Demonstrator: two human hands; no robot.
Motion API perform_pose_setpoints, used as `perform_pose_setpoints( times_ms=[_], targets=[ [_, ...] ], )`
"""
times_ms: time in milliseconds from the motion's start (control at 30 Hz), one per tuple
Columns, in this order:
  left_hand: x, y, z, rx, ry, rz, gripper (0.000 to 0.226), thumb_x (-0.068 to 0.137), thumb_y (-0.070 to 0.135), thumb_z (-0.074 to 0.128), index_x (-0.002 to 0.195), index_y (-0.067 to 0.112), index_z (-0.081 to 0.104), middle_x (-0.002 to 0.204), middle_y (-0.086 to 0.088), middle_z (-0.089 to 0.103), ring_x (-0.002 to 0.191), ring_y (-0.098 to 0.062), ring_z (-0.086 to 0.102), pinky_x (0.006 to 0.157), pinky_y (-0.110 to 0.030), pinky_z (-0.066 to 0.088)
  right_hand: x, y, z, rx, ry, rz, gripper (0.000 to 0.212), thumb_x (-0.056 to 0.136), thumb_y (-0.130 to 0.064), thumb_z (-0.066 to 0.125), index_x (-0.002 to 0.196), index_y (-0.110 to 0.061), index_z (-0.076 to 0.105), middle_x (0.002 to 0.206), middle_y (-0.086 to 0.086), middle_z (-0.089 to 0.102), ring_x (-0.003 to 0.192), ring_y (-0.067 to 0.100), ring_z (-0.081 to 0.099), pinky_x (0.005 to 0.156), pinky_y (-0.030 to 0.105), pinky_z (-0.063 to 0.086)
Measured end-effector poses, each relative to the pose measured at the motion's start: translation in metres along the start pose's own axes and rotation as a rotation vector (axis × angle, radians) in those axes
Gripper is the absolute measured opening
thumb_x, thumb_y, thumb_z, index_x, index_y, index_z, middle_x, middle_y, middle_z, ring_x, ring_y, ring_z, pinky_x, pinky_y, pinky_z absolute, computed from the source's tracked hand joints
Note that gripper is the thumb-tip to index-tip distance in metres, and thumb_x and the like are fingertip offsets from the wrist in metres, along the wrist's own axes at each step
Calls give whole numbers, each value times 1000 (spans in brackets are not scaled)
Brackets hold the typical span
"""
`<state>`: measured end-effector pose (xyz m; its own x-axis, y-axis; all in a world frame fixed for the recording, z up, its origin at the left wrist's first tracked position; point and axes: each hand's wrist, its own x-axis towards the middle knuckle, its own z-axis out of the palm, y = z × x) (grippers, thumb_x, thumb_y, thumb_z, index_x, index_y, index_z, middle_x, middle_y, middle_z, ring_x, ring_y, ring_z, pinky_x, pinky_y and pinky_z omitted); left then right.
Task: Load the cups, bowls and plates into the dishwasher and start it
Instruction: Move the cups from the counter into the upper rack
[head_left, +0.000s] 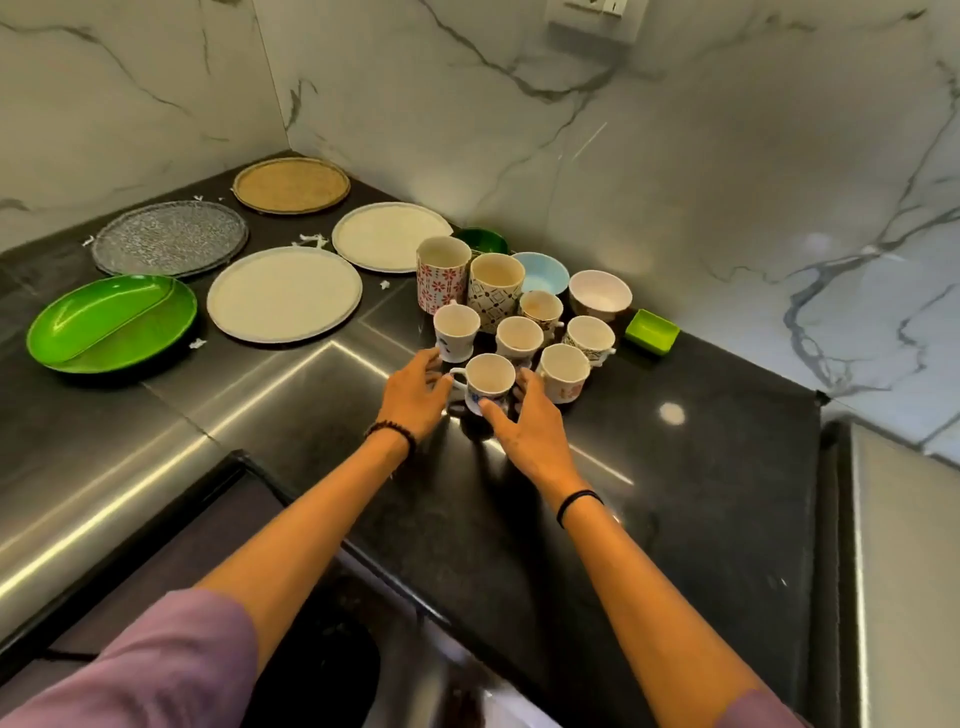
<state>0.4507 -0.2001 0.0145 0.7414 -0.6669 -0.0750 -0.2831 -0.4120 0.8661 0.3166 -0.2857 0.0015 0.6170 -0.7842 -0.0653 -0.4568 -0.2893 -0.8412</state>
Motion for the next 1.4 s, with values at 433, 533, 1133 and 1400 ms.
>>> perform_pose_setpoints(
  times_ms=[433, 533, 1133, 1400],
  targets=[
    [-15, -3, 10, 110, -83, 179, 27, 92, 6, 54, 113, 18, 68, 103, 1, 71, 94, -8, 63, 87, -23, 50, -18, 10, -7, 179, -21, -34, 63, 79, -40, 80, 131, -27, 48, 131, -9, 59, 115, 6, 57, 94, 20, 47],
    [-34, -1, 7, 2, -143, 181, 24, 92, 9, 57, 112, 17, 67, 101, 1, 71, 94, -9, 67, 87, -30, 56, -44, 9, -17, 197, 20, -28, 64, 78, -44, 80, 131, -27, 49, 130, -10, 58, 112, 3, 55, 81, 8, 43],
    [-250, -22, -4, -364, -708, 174, 20, 90, 9, 62, 100, 23, 73, 96, 1, 75, 94, -15, 70, 83, -30, 57, -326, 23, -12, 321, 402, 169, 50, 70, -49, 82, 111, -31, 61, 101, -9, 71, 95, 7, 67, 83, 31, 58],
    [-340, -23, 35, -168, -932, 234, 22, 90, 15, 63, 110, 16, 73, 99, 1, 74, 91, -8, 69, 76, -22, 57, -443, 62, -13, 354, 570, 327, 57, 67, -53, 77, 115, -28, 58, 105, -10, 68, 95, 6, 67, 79, 23, 58]
  ],
)
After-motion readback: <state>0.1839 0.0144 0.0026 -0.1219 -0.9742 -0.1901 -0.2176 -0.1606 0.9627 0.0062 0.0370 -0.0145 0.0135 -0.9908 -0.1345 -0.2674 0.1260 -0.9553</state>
